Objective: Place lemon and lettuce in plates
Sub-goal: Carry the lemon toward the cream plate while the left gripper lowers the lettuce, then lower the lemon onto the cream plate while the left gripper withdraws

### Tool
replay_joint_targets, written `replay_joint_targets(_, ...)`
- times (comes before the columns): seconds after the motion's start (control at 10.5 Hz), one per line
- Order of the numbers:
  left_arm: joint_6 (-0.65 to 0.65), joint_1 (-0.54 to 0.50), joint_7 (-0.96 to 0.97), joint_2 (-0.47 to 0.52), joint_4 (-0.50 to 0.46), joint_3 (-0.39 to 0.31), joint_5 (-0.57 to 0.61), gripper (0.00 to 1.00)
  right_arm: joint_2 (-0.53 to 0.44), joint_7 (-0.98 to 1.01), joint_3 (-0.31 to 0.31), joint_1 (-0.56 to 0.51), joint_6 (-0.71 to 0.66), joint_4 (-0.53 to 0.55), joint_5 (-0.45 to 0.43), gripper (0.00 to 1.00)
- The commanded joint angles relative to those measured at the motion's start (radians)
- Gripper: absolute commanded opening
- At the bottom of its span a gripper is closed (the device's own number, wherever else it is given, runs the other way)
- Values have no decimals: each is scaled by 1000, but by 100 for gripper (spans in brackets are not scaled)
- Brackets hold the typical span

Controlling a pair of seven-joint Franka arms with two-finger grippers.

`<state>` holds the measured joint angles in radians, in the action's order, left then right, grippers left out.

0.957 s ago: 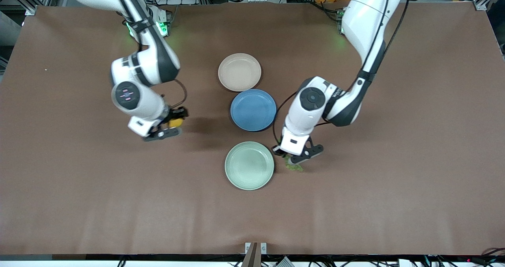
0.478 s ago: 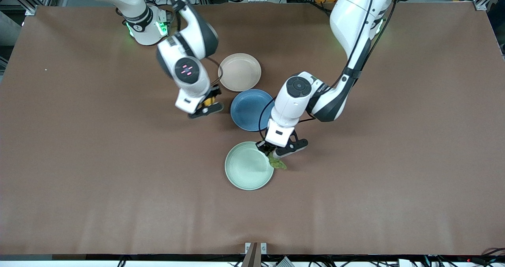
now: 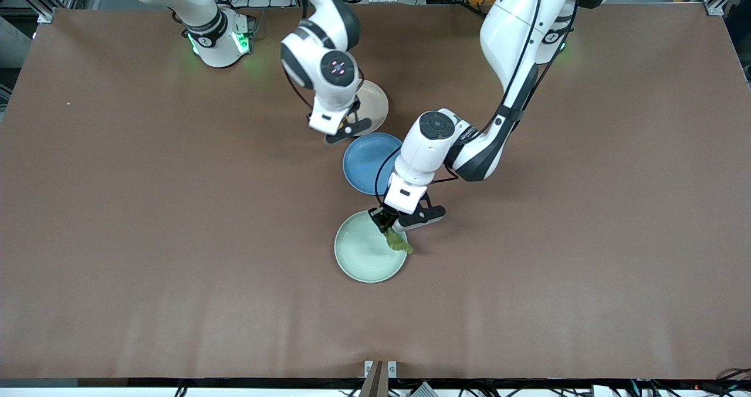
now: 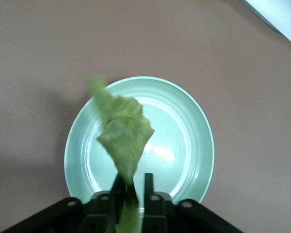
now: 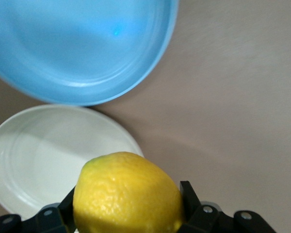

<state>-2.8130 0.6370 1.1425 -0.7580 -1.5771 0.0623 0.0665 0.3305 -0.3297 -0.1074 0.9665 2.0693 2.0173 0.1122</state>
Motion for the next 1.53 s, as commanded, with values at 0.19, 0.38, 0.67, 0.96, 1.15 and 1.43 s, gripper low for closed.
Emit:
replay_joint_targets(0.19, -19, 32, 28, -12, 11, -48, 35, 100, 77, -94, -11, 133, 72, 1, 1, 26)
replay_joint_targets(0.38, -14, 4, 7, -6, 8, -48, 59, 100, 104, -132, -11, 149, 90, -9, 1, 52)
replay_joint_targets(0.67, 39, -55, -136, 25, -9, -44, 59, 100, 99, -219, -11, 143, 66, -40, 3, 100)
replay_joint_targets(0.96, 186, -115, -246, 74, -9, -33, 58, 100, 87, -203, -20, 91, -29, -103, 1, 100)
replay_joint_targets(1.15, 243, -208, -347, 91, -9, 28, 44, 100, 70, -168, -20, 26, -79, -156, 1, 100)
replay_joint_targets(1.43, 377, -412, -467, 141, -11, 186, 44, 100, 58, -77, -21, -133, -109, -227, 0, 100)
